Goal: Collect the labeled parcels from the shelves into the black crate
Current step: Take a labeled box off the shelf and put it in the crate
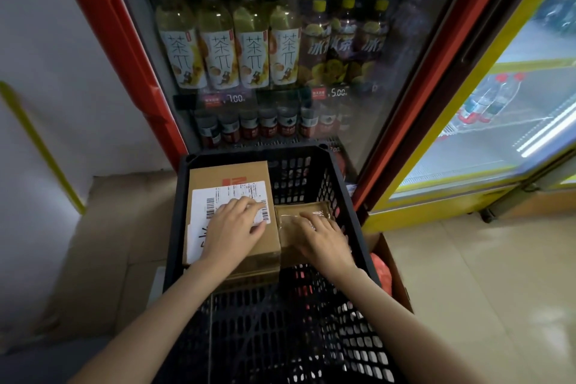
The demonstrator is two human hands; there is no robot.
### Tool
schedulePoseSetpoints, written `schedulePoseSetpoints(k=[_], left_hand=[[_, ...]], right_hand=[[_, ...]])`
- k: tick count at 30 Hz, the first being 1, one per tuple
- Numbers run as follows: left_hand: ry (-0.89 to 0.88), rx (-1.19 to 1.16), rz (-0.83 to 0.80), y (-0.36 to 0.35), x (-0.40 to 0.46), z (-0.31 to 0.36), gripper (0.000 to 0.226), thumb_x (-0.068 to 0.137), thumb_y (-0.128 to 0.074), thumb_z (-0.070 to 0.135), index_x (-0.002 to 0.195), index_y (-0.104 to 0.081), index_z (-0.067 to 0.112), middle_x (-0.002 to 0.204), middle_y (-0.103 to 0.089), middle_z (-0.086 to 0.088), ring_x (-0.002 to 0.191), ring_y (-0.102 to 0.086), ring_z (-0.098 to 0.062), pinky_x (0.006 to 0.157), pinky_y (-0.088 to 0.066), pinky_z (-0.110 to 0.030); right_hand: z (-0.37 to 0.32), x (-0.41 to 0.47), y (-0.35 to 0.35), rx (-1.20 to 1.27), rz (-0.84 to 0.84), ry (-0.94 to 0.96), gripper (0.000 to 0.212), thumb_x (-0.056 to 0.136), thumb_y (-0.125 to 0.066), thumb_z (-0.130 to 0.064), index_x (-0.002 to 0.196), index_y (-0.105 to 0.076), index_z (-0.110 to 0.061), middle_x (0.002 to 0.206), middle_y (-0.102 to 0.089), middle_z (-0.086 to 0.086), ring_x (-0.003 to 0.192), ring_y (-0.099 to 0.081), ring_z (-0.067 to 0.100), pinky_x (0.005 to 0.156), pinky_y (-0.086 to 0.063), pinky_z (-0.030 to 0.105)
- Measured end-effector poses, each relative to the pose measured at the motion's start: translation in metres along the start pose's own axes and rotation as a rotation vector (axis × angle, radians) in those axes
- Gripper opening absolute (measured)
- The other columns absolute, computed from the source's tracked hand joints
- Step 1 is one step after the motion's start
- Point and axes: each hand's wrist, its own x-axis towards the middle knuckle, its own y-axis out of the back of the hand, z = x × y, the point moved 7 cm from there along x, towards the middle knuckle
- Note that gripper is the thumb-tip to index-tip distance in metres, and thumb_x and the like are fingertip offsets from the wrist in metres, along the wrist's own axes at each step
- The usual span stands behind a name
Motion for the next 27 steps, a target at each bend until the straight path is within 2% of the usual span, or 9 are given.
schedulePoseSetpoints(k=[4,9,13,18,24,27], left_hand=[[-0.020,-0.034,0.015,-0.003,-0.003,0.003,0.030,0.082,-0.067,0.029,0.109,-0.065,0.017,0.100,-0.065,0.001,0.090,-0.060,-0.018,0.076,-0.048,-0.032],[-0.030,-0.039,0.032,-0.005,-0.001,0.003,0.031,0.081,-0.068,0.028,0.109,-0.065,0.016,0.100,-0.065,0.000,0.090,-0.061,-0.019,0.076,-0.048,-0.031],[-0.039,-0.037,0.030,-0.007,-0.001,0.002,0.031,0.081,-0.068,0.028,0.109,-0.065,0.016,0.099,-0.065,0.001,0.089,-0.060,-0.018,0.075,-0.047,-0.031],[-0.045,-0.026,0.015,-0.008,-0.004,-0.001,0.032,0.081,-0.067,0.028,0.110,-0.065,0.015,0.099,-0.065,0.000,0.089,-0.061,-0.019,0.075,-0.047,-0.031],[-0.075,-0.034,0.014,-0.007,-0.008,0.003,0.031,0.081,-0.067,0.028,0.108,-0.065,0.014,0.099,-0.064,0.001,0.089,-0.060,-0.018,0.074,-0.047,-0.031],[-0.087,-0.050,0.004,-0.010,-0.012,0.009,0.031,0.080,-0.067,0.028,0.108,-0.065,0.014,0.100,-0.063,0.002,0.090,-0.059,-0.018,0.076,-0.047,-0.032]], right_hand=[[-0.001,0.000,-0.018,-0.006,-0.043,-0.009,0.047,0.080,-0.069,-0.030,0.123,-0.057,-0.017,0.129,-0.056,0.004,0.115,-0.055,0.025,0.095,-0.045,0.041],[0.004,0.010,-0.023,-0.011,0.030,-0.059,0.032,0.086,-0.062,-0.028,0.116,-0.061,-0.017,0.124,-0.060,0.004,0.112,-0.057,0.024,0.091,-0.045,0.038],[0.006,0.012,-0.027,-0.019,0.043,-0.092,0.035,0.086,-0.063,-0.028,0.119,-0.060,-0.016,0.124,-0.060,0.004,0.112,-0.057,0.023,0.091,-0.045,0.037],[0.003,0.002,-0.032,-0.030,-0.022,-0.134,0.034,0.088,-0.059,-0.031,0.121,-0.057,-0.020,0.127,-0.058,0.001,0.113,-0.056,0.022,0.086,-0.046,0.038],[-0.006,-0.025,-0.033,-0.090,-0.013,-0.168,0.037,0.077,-0.075,-0.026,0.112,-0.064,-0.023,0.115,-0.063,-0.003,0.102,-0.060,0.018,0.074,-0.051,0.032],[-0.010,-0.040,-0.031,-0.082,-0.010,-0.183,0.037,0.075,-0.076,-0.025,0.109,-0.063,-0.024,0.115,-0.061,-0.004,0.100,-0.061,0.018,0.072,-0.051,0.033]])
